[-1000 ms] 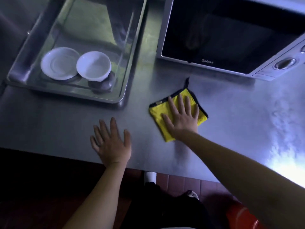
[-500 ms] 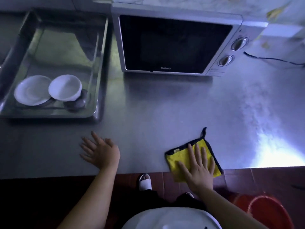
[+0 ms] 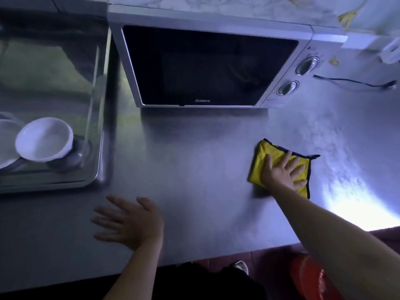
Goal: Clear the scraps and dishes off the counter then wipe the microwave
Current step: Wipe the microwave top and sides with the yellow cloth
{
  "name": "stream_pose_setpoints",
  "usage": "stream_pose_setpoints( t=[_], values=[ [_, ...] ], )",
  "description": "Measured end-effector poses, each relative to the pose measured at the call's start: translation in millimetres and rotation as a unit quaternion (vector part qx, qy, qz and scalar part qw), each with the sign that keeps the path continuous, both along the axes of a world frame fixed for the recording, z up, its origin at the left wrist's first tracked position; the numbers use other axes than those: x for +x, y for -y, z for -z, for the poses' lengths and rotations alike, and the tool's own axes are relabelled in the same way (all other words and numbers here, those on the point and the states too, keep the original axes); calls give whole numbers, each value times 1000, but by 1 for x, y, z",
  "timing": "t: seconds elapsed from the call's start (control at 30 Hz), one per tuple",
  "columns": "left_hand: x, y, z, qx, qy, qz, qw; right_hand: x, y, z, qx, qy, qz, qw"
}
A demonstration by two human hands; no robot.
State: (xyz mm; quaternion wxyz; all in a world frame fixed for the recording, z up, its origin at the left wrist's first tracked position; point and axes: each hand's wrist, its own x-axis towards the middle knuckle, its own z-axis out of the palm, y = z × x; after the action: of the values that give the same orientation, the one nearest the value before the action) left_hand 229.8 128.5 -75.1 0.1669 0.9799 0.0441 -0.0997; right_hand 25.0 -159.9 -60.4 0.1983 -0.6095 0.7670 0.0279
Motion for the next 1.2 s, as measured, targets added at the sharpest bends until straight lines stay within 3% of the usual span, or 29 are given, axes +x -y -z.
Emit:
stream_pose_setpoints(
  t=[0.13,0.27,0.37,0.47,0.63,0.7,1.03,1.2],
  values=[
    [-1,4,10,8,41,-21,999,70,30,-5,-10,2,4,1000],
    [-2,2,13,19,57,-24,998,188,-15,1,-53,9,-183,982],
    [-1,1,12,12,63,-16,998,255,-85,3,-67,23,-383,921],
    [-2,0,12,-12,53,-5,999,268,-132,2,-80,8,-523,849],
    [2,-3,3,-56,39,5,998,220,-151,-4,-87,-6,-656,749],
    [2,-7,-2,-78,41,16,996,185,-157,-7,-82,-3,-682,727],
    [7,-27,-28,-119,-53,34,991,10,-174,-18,-33,-39,-690,722],
    [-2,-51,-41,-162,-29,90,982,-35,-186,-21,-10,-45,-708,705]
  ],
)
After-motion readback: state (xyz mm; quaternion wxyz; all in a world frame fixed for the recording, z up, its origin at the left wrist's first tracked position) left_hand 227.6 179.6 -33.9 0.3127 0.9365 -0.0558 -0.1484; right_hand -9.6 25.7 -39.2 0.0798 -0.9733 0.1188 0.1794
